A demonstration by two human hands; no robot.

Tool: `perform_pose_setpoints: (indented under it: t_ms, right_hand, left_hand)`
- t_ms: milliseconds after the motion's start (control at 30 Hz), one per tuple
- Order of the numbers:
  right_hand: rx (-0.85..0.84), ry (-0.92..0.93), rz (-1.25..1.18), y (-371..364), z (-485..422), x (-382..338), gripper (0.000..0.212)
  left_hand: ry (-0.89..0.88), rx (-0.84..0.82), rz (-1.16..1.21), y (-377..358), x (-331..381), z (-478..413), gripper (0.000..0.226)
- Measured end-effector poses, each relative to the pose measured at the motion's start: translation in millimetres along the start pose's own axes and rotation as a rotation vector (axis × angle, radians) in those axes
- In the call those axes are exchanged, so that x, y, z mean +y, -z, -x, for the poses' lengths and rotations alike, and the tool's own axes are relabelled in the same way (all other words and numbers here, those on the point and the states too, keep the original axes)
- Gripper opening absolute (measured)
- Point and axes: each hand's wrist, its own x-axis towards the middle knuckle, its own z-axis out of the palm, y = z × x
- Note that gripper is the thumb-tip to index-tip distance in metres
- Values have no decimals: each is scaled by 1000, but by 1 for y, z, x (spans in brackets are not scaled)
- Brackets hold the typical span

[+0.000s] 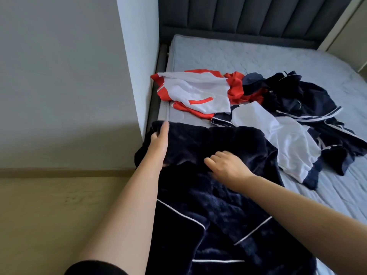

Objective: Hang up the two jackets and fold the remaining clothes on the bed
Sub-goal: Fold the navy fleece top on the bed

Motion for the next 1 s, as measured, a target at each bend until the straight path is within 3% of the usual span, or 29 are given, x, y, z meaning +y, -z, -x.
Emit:
perform_pose_setpoints:
  t_ms: [67, 100, 167, 233, 333, 400, 467, 533, 600, 733, 933, 1000]
  right_hand:
    - [-138, -62, -81, -3, 10, -2, 29]
    - [-102, -102, -118, -1, 14, -3, 28]
    - [185, -279, -178, -2, 23, -1, 16]
    - [427, -658, -270, -6, 30, 10, 20]
    - [379, -1266, -611, -15, 41, 35, 51]
    - [347, -1526, -1126, -18, 43, 45, 57]
    - [419, -1551, -1742, -20, 45, 53, 40]
    - [500, -1511, -1935, -24, 48, 63, 25]
    - [585, -1547, -1939, -29, 52, 69, 24]
    - [450, -1691, -1730, -46, 65, 67, 36]
    - [404, -1460, -2128, -42, 69, 70, 34]
    - [380, -1403, -2196, -39, 70, 73, 27]
  left_hand:
    - [21, -17, 8, -2, -14, 8, 71]
    - [33, -30, 65, -3, -22, 10, 66]
    - [63, -53, 234, -2, -37, 11, 52]
    - [60, -42, 295, 0, -45, 11, 45]
    - [14, -21, 284, 4, -49, 8, 34]
    - [21, -35, 306, 5, -49, 8, 20]
    - [57, -58, 374, 7, -48, 9, 14]
    - [109, -99, 610, 12, -49, 7, 16]
    - [151, -58, 788, 19, -52, 4, 19]
    - [178, 169, 407, 26, -69, -8, 25]
    - [136, -39, 340, 20, -52, -9, 31]
    - [161, -170, 466, 20, -54, -11, 22]
